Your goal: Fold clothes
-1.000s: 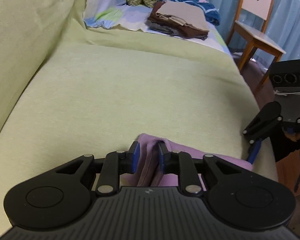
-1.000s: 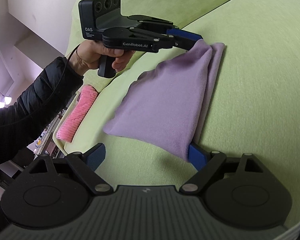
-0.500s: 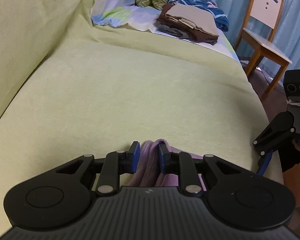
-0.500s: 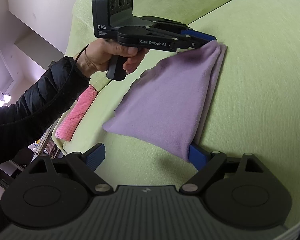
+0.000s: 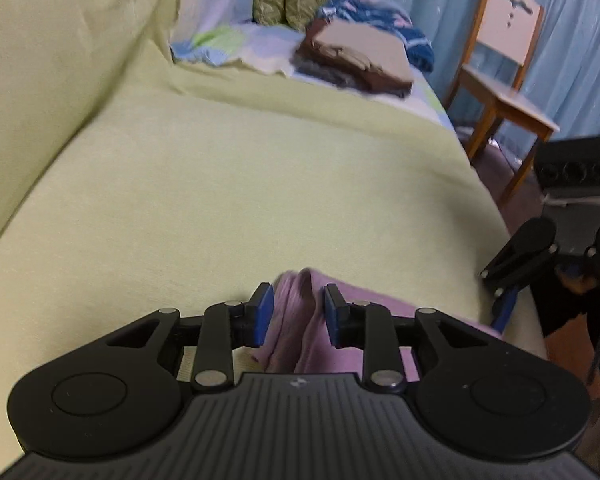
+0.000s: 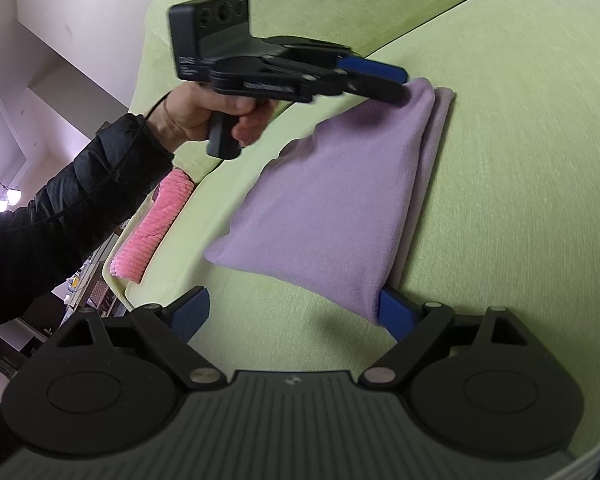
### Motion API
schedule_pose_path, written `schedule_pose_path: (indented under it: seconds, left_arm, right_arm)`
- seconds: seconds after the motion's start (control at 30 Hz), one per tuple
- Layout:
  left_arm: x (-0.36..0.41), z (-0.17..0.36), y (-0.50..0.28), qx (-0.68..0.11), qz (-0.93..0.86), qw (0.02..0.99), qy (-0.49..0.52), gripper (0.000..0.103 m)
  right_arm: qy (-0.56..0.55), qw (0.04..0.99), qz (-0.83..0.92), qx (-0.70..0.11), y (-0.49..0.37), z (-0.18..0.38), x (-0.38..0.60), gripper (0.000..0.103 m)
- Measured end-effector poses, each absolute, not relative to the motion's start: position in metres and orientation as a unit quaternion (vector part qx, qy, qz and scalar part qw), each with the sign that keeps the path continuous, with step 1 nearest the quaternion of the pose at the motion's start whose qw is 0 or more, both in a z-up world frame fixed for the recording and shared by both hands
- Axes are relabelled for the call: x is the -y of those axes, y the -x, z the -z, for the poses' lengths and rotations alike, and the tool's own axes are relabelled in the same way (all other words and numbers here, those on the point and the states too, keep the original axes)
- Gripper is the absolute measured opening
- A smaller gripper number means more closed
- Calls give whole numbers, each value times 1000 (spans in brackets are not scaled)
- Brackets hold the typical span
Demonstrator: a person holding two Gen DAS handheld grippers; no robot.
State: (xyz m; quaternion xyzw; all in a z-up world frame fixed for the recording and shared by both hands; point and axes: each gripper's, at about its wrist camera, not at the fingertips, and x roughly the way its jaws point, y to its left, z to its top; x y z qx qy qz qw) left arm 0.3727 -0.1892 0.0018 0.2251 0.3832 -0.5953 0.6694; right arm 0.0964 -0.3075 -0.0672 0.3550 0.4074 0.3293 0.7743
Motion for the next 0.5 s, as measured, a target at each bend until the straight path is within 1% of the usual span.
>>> schedule_pose_path:
  seconds: [0.07,0.13,0.2,0.27,0.43,0.47,0.5]
  left_arm:
    - [191,2,-373,-384,598,666,-226,32]
    - [192,4,-373,-386,601,664,-221,27]
    - [192,2,-366,-378,606,661,-230,14]
    - [191,1,-358,-368,607,662,-240,11]
    - [183,-4,-343,-336,595,683,-257,11]
    - [182,-4,-340,-328,592,688,-263,15]
    - [181,-5,-337,-321,589,692,-269,21]
  right_arm:
    - [-357,773,-329,-407,-97,68,308,88]
    - [-357,773,-329,-408,-98,67,308,88]
    - [-357,773,-329,-409,-99,67,307,88]
    - [-357,773,-329,-409,-101,65,308,88]
    - [-357,773,-327,-409,-108,60,311,88]
    - [-357,774,-327,-409,-109,59,312,88]
    - [-357,774,-327,-409,-110,59,313,88]
